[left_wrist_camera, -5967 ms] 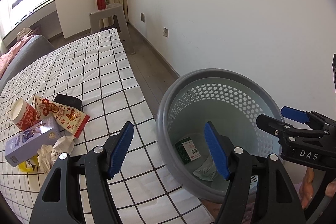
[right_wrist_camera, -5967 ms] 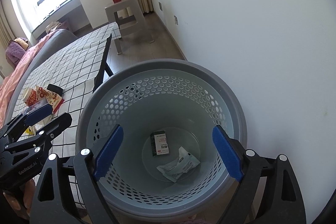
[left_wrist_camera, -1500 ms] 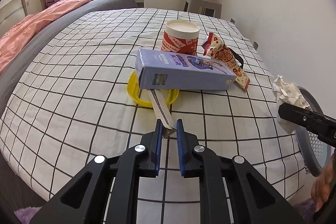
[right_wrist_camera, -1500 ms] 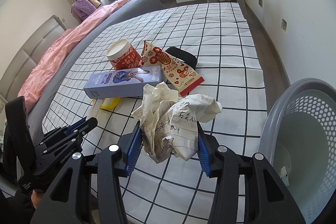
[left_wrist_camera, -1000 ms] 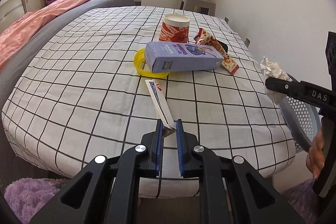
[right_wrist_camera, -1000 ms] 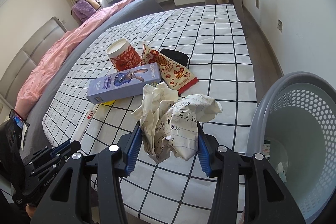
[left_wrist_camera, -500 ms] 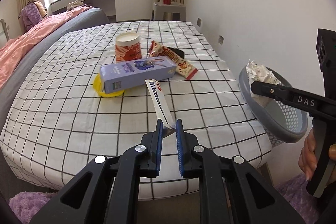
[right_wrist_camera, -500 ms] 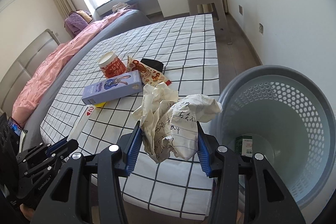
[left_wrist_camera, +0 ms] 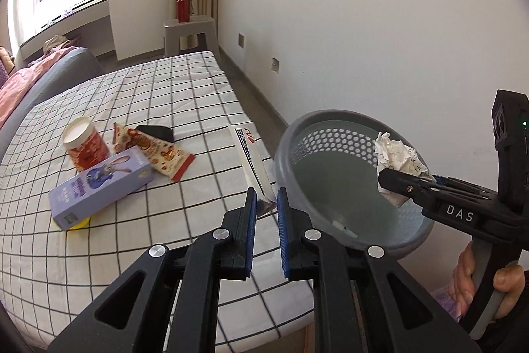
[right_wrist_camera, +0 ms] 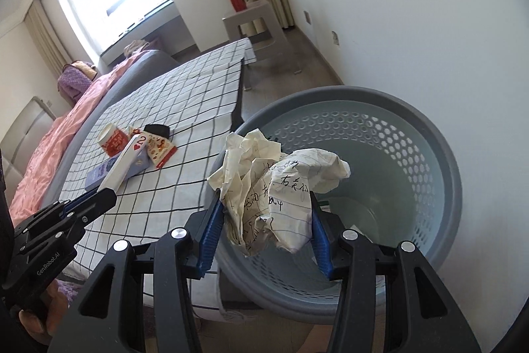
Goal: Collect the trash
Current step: 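Carry both items over the wastebasket and open both tools to drop them, then move both open tools back over the purple toothpaste box on the bed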
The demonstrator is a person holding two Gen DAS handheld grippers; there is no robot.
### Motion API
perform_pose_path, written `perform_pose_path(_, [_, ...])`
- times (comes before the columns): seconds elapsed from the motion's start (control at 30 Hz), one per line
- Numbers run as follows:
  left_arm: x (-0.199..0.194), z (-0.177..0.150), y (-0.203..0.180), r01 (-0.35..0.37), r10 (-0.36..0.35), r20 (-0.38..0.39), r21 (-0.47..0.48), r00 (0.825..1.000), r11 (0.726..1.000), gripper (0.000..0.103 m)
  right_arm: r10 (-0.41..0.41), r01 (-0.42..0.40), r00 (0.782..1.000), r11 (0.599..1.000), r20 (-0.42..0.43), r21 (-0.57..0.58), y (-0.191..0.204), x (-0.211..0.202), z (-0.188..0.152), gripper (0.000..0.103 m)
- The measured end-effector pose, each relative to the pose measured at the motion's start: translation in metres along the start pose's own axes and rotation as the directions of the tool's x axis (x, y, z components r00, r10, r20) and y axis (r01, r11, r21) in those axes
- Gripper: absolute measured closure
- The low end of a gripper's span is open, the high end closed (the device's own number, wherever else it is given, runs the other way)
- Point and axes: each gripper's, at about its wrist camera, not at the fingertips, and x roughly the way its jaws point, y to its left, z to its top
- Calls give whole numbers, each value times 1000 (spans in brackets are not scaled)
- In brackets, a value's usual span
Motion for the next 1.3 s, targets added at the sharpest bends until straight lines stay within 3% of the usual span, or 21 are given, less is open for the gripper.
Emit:
perform_pose_path(0.4, [65, 29, -58, 127, -121, -70, 84, 990, 988, 90, -78, 77, 997, 993, 4, 85, -58, 2, 6, 54])
perform_pose_path(0.77, [100, 37, -77, 156, -144, -110, 109, 983, 982, 88, -94, 94, 996, 989, -9, 114, -76, 8, 9, 50])
perform_pose_path(0.9, [101, 37, -71, 142, -131, -109, 97, 985, 985, 67, -102, 99, 995, 989, 18, 112, -74, 4, 11, 31])
perform_pose_path(1.03, [94, 39, -65, 123, -115, -87, 89, 990, 988, 53, -106, 103, 994, 988, 26, 116, -75, 2, 12, 26])
perform_pose_path(1.3, [85, 36, -61, 111, -104, -82, 81, 991, 991, 52, -100, 98, 995, 990, 16, 106, -71, 4, 11, 26])
